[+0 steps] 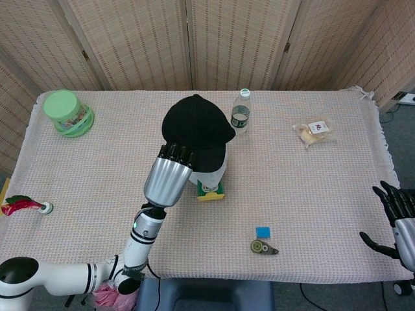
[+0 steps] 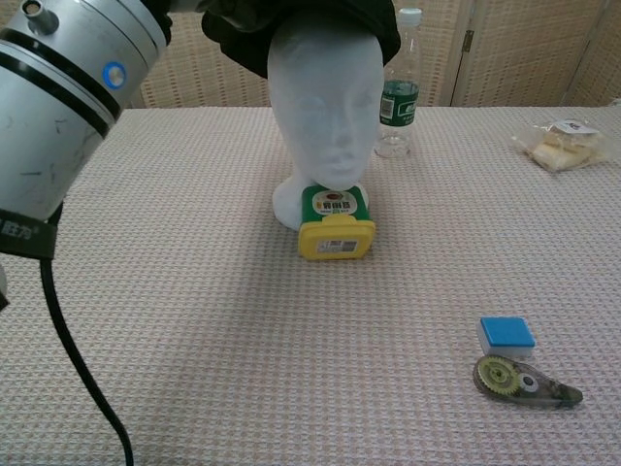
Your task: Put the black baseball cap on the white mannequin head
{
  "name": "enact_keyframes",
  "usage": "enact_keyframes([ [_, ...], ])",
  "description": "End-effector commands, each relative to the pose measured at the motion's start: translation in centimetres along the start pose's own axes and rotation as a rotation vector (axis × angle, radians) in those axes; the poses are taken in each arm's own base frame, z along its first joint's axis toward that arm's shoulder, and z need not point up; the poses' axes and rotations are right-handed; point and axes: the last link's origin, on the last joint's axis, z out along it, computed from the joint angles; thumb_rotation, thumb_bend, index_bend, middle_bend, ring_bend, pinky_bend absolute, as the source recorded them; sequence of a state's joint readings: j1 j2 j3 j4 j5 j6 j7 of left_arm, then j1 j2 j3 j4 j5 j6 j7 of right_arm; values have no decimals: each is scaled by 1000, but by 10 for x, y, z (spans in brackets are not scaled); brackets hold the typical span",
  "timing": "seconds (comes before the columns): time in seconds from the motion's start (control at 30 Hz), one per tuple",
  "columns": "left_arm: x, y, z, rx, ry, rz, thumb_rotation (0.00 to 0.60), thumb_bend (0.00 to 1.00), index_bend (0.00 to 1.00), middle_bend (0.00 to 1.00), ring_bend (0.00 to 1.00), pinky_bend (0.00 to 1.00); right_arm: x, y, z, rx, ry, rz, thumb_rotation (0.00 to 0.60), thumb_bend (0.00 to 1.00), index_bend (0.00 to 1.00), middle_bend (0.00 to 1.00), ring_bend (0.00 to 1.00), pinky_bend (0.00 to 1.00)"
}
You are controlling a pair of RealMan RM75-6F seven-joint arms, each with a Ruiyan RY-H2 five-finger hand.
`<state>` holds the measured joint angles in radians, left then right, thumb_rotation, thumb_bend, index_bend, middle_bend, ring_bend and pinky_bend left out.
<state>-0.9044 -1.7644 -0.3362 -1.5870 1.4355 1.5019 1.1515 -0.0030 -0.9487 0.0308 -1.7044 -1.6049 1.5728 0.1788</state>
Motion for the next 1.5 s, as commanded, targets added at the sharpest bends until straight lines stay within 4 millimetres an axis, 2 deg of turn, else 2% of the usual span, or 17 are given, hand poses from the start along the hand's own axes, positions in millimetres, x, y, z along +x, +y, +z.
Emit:
enact_keyframes([
  [0.03, 4, 8, -1, -15, 3, -3, 600, 434, 631, 641, 544, 692, 1, 0, -1, 4, 5, 4, 600, 135, 0, 0, 0, 0],
  [0.27, 7, 23, -11, -52, -9, 12, 600, 434, 627, 641, 544, 692, 5, -1, -7, 21, 18, 15, 600, 137, 0, 0, 0, 0],
  [0.53, 4, 31, -22, -72, -22, 56, 600, 434, 621, 641, 544, 701, 7, -1, -12, 29, 37, 21, 600, 141, 0, 0, 0, 0],
  [0.7, 2, 34, -29, -63, -71, 67, 600, 430, 567, 628, 541, 701, 8, -1, -11, 27, 36, 22, 600, 162, 0, 0, 0, 0],
  [0.87, -1, 31, -32, -42, -103, 50, 600, 429, 461, 601, 518, 700, 9, -1, -12, 35, 49, 26, 600, 174, 0, 0, 0, 0],
  [1.03, -3, 26, -34, -30, -131, 44, 600, 386, 367, 556, 478, 679, 8, -2, -12, 39, 57, 24, 600, 181, 0, 0, 0, 0],
  [1.2, 1, 22, -35, -23, -156, 49, 600, 378, 324, 533, 454, 664, 8, -1, -10, 30, 66, 19, 600, 181, 0, 0, 0, 0],
  [1.5, 1, 16, -46, -10, -211, 60, 600, 378, 311, 532, 441, 659, 7, -1, -10, 36, 66, 18, 600, 181, 0, 0, 0, 0],
])
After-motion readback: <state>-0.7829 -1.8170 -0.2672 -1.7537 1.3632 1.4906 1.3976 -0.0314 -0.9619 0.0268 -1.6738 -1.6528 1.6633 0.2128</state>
